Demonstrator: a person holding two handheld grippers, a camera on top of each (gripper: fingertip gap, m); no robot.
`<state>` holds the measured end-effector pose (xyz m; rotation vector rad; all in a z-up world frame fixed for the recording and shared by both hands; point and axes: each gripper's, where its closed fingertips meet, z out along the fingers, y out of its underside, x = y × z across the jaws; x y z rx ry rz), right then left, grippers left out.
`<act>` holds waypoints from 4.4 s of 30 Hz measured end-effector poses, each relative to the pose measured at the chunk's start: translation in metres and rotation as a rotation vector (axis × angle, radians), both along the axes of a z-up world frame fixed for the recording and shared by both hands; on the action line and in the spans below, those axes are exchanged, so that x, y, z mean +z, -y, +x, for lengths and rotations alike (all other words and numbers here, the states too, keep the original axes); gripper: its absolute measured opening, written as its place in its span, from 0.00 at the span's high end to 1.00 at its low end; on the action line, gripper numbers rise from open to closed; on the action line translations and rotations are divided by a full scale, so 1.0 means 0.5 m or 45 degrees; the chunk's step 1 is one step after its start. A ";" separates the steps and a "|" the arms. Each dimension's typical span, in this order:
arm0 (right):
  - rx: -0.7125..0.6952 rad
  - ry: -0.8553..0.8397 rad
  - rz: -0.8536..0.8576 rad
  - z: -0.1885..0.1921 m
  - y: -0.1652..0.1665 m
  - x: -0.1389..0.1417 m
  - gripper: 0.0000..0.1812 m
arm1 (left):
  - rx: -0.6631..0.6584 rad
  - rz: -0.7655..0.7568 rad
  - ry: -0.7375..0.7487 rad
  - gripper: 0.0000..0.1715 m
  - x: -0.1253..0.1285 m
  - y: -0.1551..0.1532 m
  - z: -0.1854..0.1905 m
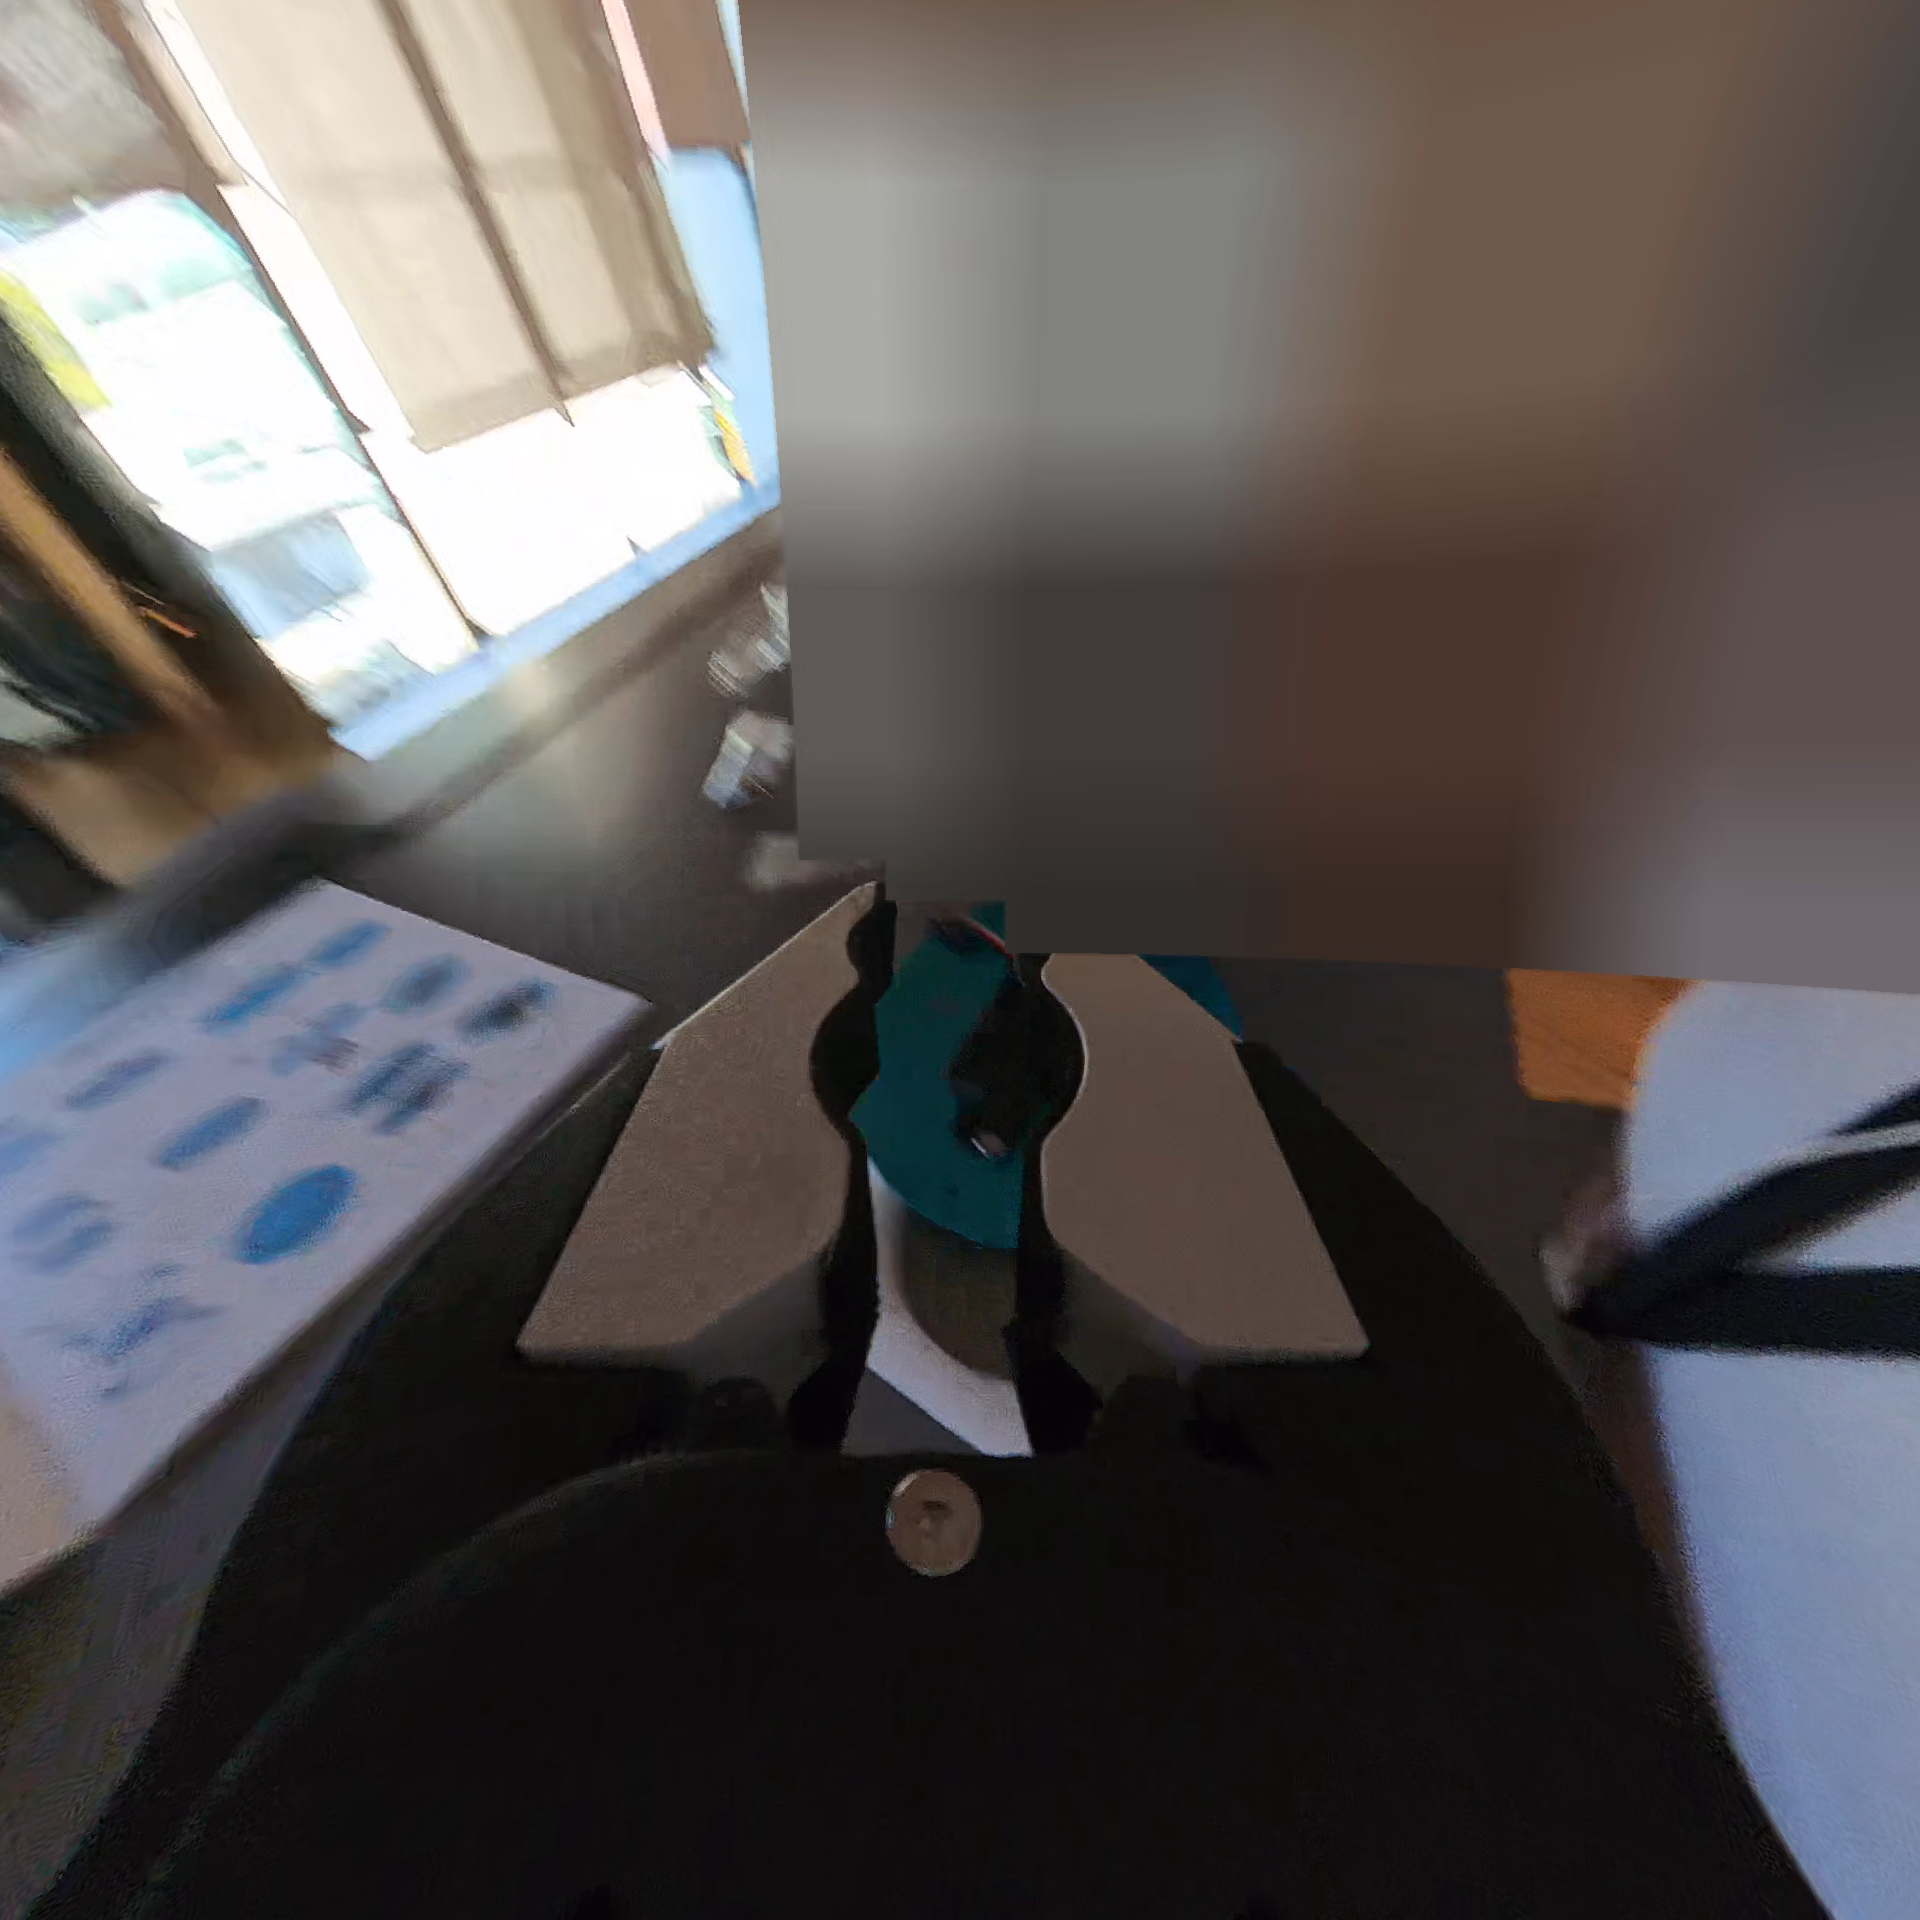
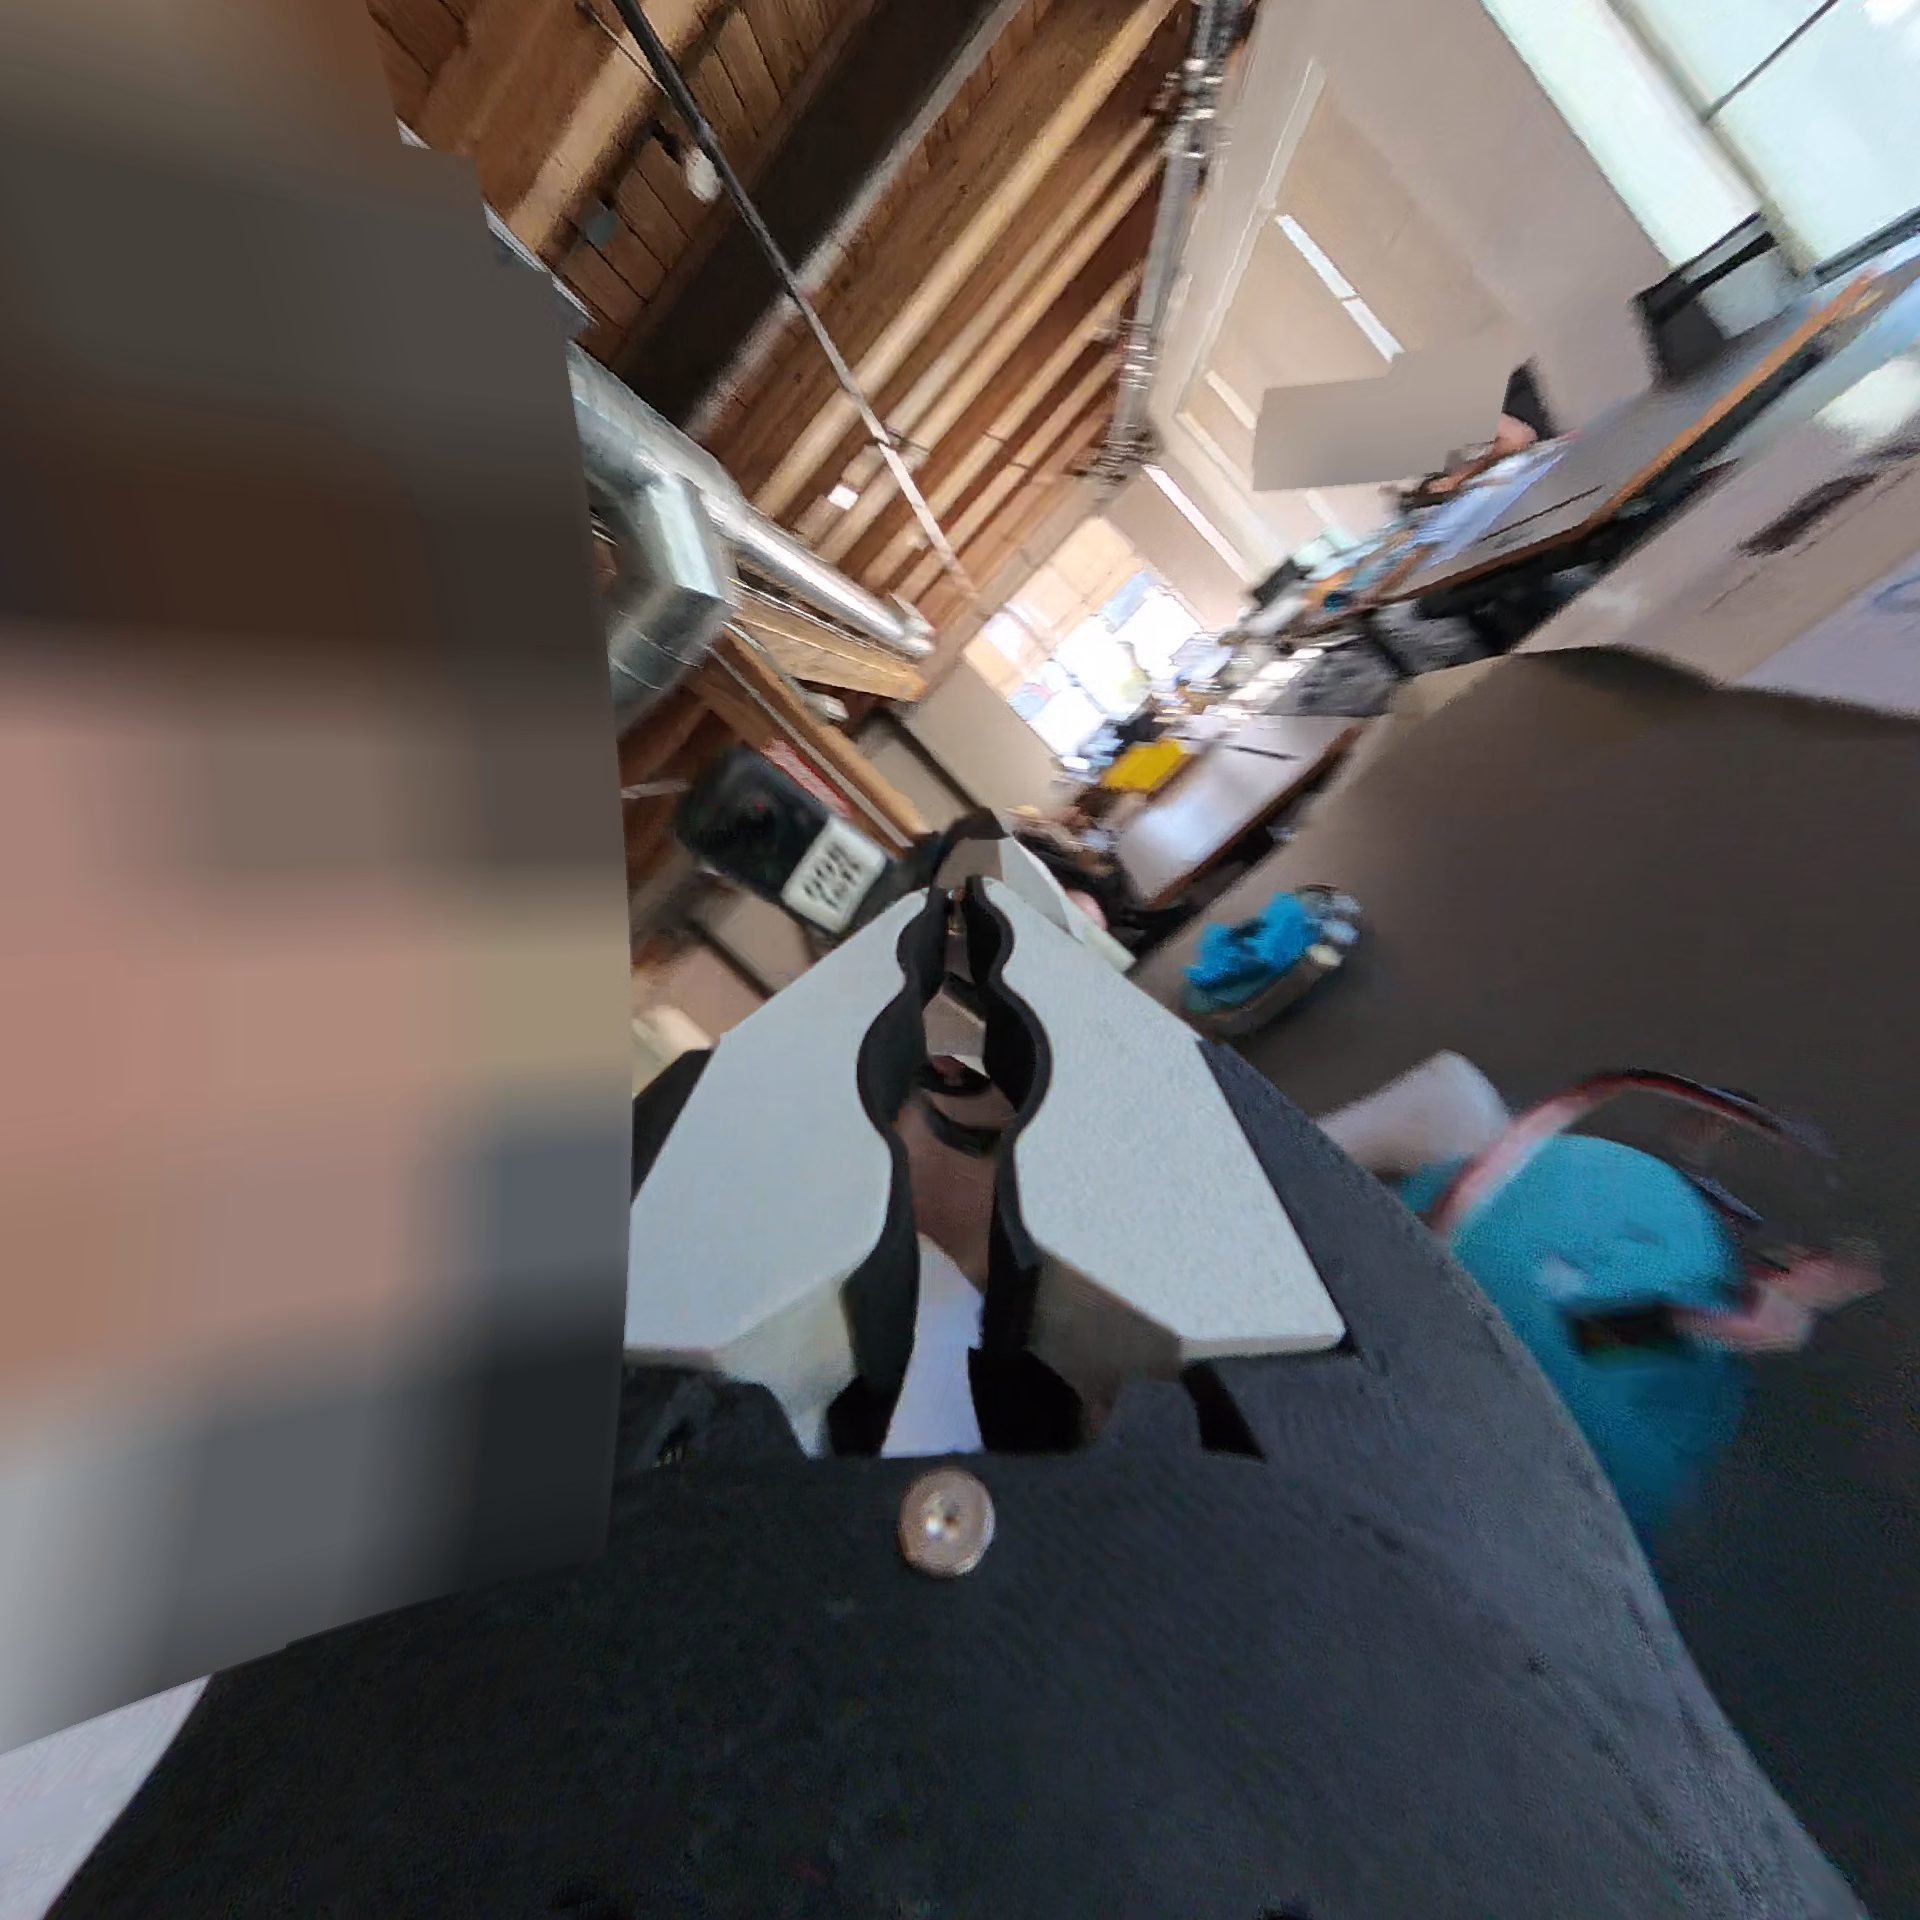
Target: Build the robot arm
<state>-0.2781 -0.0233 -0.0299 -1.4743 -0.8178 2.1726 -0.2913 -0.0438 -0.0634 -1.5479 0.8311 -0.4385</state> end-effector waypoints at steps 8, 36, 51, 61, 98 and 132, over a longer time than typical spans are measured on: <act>-0.483 0.354 0.491 0.150 -0.078 -0.100 0.99 | -0.156 -0.377 -0.321 0.72 -0.146 -0.043 0.021; -0.164 0.866 0.854 -0.003 -0.005 -0.256 0.99 | -0.005 -0.345 -0.136 0.87 -0.011 -0.041 -0.114; -0.090 0.950 0.816 0.001 -0.001 -0.274 0.98 | -0.058 -0.337 -0.086 0.87 -0.010 -0.034 -0.110; -0.076 0.956 0.836 -0.002 -0.006 -0.272 0.99 | -0.076 -0.348 -0.083 0.88 -0.015 -0.039 -0.109; -0.020 0.926 0.729 -0.005 -0.009 -0.274 0.99 | -0.082 -0.356 -0.079 0.87 -0.020 -0.032 -0.109; 0.002 0.911 0.678 -0.009 -0.006 -0.274 0.98 | -0.084 -0.359 -0.043 0.88 -0.024 -0.035 -0.112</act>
